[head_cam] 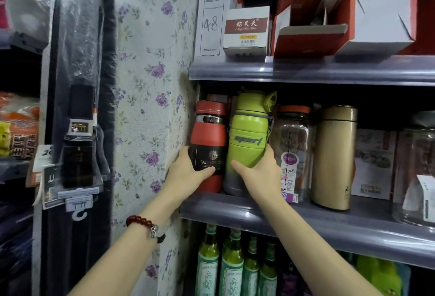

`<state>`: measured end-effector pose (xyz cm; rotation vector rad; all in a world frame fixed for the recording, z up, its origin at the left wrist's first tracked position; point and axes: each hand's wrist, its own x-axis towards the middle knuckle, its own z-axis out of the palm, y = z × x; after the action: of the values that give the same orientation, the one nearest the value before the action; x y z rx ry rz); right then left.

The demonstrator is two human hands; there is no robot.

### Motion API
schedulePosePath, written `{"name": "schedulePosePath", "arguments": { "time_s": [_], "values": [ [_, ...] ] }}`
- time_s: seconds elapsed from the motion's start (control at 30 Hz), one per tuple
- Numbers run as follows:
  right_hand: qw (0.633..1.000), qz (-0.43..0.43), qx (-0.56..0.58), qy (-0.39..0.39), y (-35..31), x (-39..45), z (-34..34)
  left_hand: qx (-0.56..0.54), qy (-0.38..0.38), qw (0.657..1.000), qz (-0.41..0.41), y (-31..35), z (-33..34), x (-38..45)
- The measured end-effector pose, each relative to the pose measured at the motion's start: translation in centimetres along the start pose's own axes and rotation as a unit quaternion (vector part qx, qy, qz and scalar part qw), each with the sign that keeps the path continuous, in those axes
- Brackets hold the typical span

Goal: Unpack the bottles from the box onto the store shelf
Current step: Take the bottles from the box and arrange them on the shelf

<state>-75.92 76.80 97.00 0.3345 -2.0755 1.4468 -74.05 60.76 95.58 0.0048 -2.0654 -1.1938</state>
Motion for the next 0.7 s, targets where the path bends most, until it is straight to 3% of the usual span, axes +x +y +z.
{"name": "schedulePosePath", "arguments": {
  "time_s": [0.27, 0.57, 0.7],
  "values": [
    [0.998, 0.000, -0.056, -0.015, 0.0, -0.5, 0.7, 0.036, 0.044, 0.998, 0.035, -0.2, 1.7, -1.0],
    [0.999, -0.015, -0.023, -0.037, 0.7, -0.2, -0.6, 0.001, -0.047, 0.999, 0.023, -0.4, -0.3, -0.5],
    [0.999, -0.025, -0.014, -0.042, 0.8, -0.5, -0.6, 0.010, -0.049, 0.999, 0.015, -0.4, -0.2, -0.6]
  ]
}}
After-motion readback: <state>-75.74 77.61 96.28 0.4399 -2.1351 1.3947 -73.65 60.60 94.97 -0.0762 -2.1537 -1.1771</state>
